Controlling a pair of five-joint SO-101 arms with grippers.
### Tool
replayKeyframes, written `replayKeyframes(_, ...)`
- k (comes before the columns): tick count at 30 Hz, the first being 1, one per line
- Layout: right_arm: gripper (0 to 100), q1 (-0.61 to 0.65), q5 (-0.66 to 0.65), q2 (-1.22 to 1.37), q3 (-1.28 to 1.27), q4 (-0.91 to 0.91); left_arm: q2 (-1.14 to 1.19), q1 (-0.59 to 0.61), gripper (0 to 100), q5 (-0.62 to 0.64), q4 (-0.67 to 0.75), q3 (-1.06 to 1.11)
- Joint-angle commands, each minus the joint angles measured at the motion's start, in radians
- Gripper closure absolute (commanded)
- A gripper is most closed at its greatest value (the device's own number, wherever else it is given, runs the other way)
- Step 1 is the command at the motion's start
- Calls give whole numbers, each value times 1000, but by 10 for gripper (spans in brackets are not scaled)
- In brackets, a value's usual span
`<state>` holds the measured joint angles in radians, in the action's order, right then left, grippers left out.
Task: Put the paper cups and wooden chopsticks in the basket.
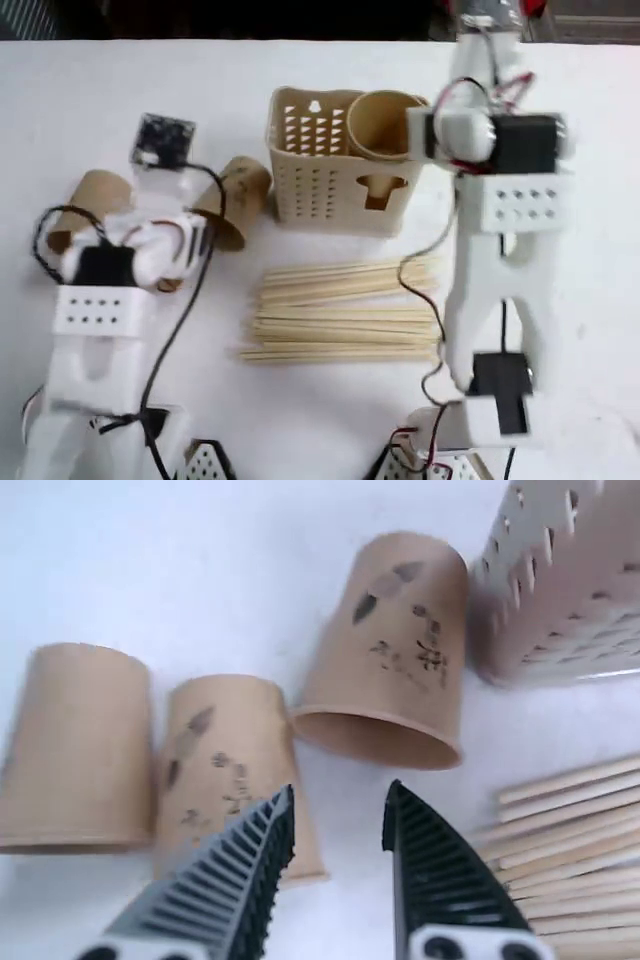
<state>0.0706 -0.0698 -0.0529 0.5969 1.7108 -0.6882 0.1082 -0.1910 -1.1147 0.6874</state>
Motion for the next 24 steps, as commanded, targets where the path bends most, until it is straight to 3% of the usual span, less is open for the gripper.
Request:
replayKeyframes(1,979,-41,-89,-147,-130,7,-30,64,837,-133,-192,-230)
replayKeyframes(6,980,-47,-157,-395,-535,-125,-30,226,782,-331,-338,-399)
replayKeyframes(10,975,-41,-229,-674,-982,-343,-30,433,770,-516,-330,-408)
replayKeyframes(15,974,-41,-361,-937,-1441,-545,-21,696,766,-697,-66,-273)
replayKeyframes(24,974,-39,-459,-1049,-1751,-628,-21,670,717,-864,371,138)
